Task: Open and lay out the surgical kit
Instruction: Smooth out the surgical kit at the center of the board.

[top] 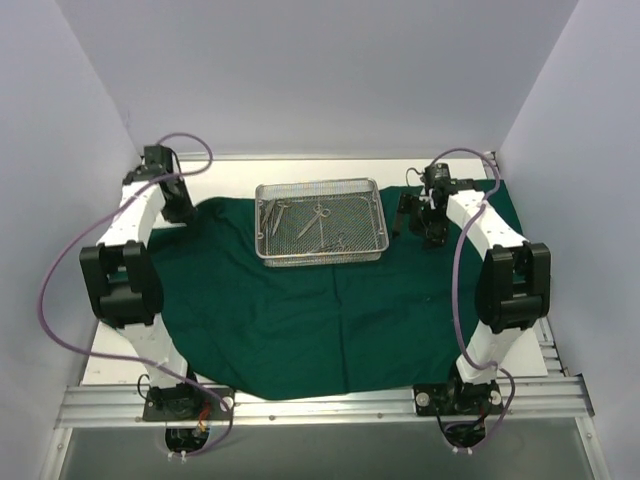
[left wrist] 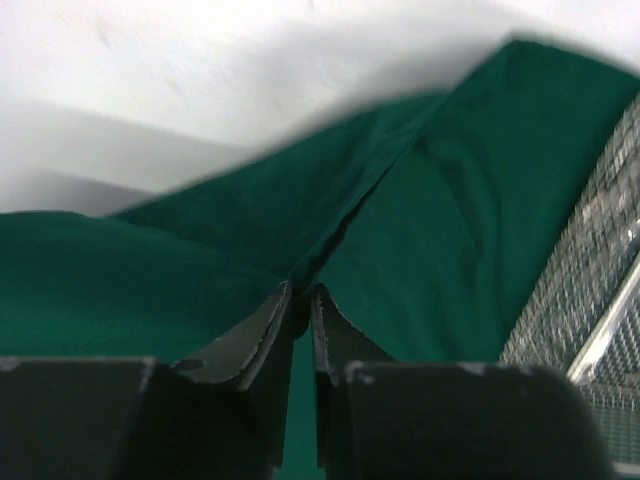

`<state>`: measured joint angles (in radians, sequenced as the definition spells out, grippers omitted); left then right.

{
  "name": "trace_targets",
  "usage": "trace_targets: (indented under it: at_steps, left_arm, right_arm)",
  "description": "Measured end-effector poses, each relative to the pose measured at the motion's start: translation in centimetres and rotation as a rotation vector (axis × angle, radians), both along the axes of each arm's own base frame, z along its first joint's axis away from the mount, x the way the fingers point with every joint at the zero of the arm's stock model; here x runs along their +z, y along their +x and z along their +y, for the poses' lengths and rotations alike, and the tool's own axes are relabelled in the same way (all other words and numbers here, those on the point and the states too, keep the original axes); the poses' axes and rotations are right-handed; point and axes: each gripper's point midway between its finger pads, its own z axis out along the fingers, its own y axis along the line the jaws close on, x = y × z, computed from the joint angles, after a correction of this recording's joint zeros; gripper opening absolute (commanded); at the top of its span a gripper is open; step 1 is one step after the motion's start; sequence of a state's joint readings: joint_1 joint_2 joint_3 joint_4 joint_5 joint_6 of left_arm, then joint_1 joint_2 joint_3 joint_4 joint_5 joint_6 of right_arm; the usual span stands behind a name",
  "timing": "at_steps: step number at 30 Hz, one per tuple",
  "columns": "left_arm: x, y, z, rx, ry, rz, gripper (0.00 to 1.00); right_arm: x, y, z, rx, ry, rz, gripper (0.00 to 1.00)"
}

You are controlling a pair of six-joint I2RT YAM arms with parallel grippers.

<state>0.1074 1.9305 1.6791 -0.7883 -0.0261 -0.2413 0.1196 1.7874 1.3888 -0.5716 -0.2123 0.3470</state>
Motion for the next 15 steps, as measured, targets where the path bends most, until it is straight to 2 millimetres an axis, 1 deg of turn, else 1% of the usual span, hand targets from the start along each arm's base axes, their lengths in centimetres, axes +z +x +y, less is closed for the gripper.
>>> trace_targets:
  at_steps: [2, 3, 5, 7, 8, 9, 11, 12, 15]
  left_arm:
    - [-0.1, -2.2, -2.2, -0.007, -0.016, 0.021, 0.20]
    - [-0.4, -3.6, -3.9, -0.021, -0.023, 0.041, 0.24]
    - [-1.0, -5.8, -6.6, -0.049, -0.035, 0.071, 0.36]
    - [-2.0, -8.4, -9.1, -0.079, -0.053, 0.116, 0.50]
    - [-2.5, -9.9, -9.9, -0.085, -0.057, 0.141, 0.58]
    - [-2.7, -11.2, -10.1, -0.080, -0.056, 0.164, 0.65]
    - [-2.4, -12.9, -9.4, -0.058, -0.046, 0.180, 0.72]
    - [-1.9, -13.3, -8.7, -0.039, -0.035, 0.174, 0.72]
    - [0.3, -13.0, -6.4, 0.013, 0.000, 0.126, 0.73]
  right_arm:
    - [0.1, -0.6, 0.1, 0.003, 0.007, 0.002, 0.85]
    - [0.0, -0.8, 0.1, 0.004, 0.010, 0.004, 0.85]
    - [-0.1, -1.0, 0.2, 0.008, 0.016, 0.010, 0.84]
    - [-0.2, -1.1, 0.4, 0.011, 0.022, 0.012, 0.84]
    - [-0.1, -1.1, 0.6, 0.014, 0.027, 0.011, 0.84]
    - [-0.1, -1.1, 0.6, 0.015, 0.030, 0.009, 0.84]
    - [-0.1, -1.0, 0.8, 0.016, 0.035, 0.008, 0.84]
    - [-0.1, -1.0, 0.8, 0.017, 0.038, 0.008, 0.84]
    - [0.0, -1.1, 1.1, 0.024, 0.041, 0.007, 0.84]
